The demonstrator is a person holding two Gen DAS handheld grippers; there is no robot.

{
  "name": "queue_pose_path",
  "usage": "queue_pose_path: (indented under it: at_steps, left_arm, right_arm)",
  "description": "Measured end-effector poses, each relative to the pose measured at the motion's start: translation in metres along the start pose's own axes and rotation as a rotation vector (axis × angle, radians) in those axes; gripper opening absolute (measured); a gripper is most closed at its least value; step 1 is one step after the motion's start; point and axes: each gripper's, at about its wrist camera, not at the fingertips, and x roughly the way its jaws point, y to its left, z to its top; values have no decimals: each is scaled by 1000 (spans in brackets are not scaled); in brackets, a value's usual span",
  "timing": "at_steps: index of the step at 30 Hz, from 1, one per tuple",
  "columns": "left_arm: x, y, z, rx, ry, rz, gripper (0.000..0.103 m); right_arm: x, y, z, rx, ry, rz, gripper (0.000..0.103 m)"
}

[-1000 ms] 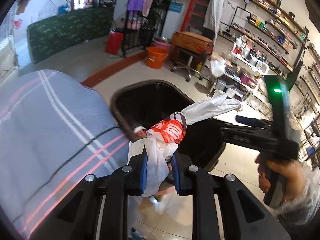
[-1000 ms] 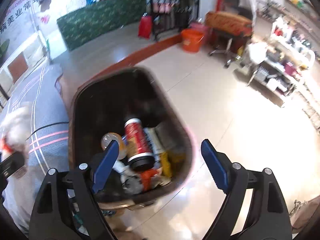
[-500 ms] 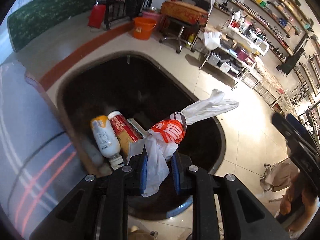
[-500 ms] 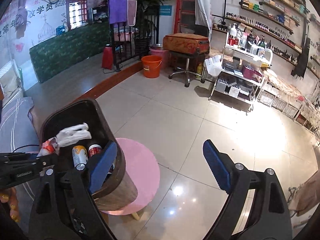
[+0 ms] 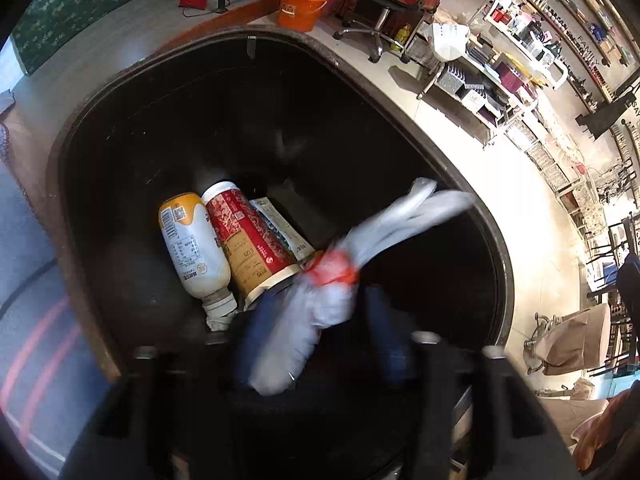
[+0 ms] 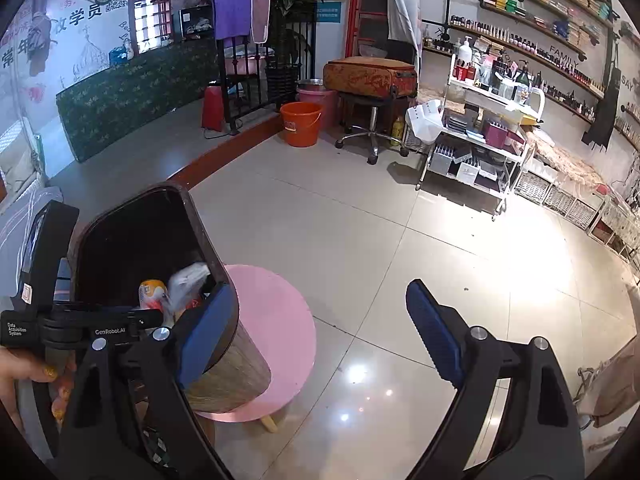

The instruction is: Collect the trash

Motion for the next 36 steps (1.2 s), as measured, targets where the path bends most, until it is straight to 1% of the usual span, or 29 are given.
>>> queue_pose_path:
  at_steps: [1, 4, 6, 7, 10, 12, 14, 16, 18, 20, 24, 25, 27, 29, 30, 31, 33, 36]
  left_arm:
    - [-2, 0, 2, 3, -10, -4, 72]
    - [-7, -4, 2, 27, -33, -19, 80]
    - [-15, -6, -2, 35, -54, -15, 81]
    - [-19, -7, -3, 38, -67, -19, 81]
    - [-39, -10, -9, 49, -135, -6, 84]
    - [-53, -16, -13, 69, -176, -12, 86]
    - [-73, -21, -23, 90, -235, 1, 88]
    - [-91, -24, -32, 112, -296, 10, 93]
    - [-109, -23, -43, 115, -360, 36, 98]
    - [-131, -20, -57, 113, -430, 57, 98]
    - [-169, -4, -87, 88, -552, 152, 98]
    - [-179, 3, -95, 73, -575, 167, 98]
    - [-194, 15, -110, 41, -604, 203, 98]
    - [-210, 25, -125, -3, -644, 297, 98]
    - [-219, 32, -134, -19, -671, 331, 98]
    - [-225, 36, -140, -31, -686, 344, 98]
    - [-240, 46, -158, -71, -718, 368, 98]
    - [-255, 55, -183, -113, -758, 400, 98]
  right_arm:
    - [-1, 1, 0, 5, 0, 1, 87]
    - [-1, -2, 2, 22, 5, 0, 89]
    - [-2, -4, 2, 35, 5, -2, 92]
    - [-4, -5, 3, 39, -5, -6, 92]
    - [-9, -5, 6, 39, -33, -30, 93]
    - [-14, -7, 10, 48, -46, -53, 93]
    - [-21, -10, 12, 72, -64, -40, 94]
    - [-29, -10, 15, 81, -84, -39, 98]
    - [-38, -2, 16, 64, -104, -34, 98]
    - [-47, 7, 16, 63, -118, -31, 98]
    - [-69, 31, 10, 57, -147, 34, 98]
    - [-76, 43, 8, 43, -152, 55, 98]
    - [-86, 57, 6, 24, -172, 64, 98]
    - [-103, 77, -2, 6, -225, 97, 98]
    - [-109, 84, -5, 0, -245, 110, 98]
    - [-119, 95, -10, -6, -278, 122, 98]
    - [-134, 111, -18, -17, -322, 118, 98]
    - [-159, 131, -36, -12, -386, 157, 98]
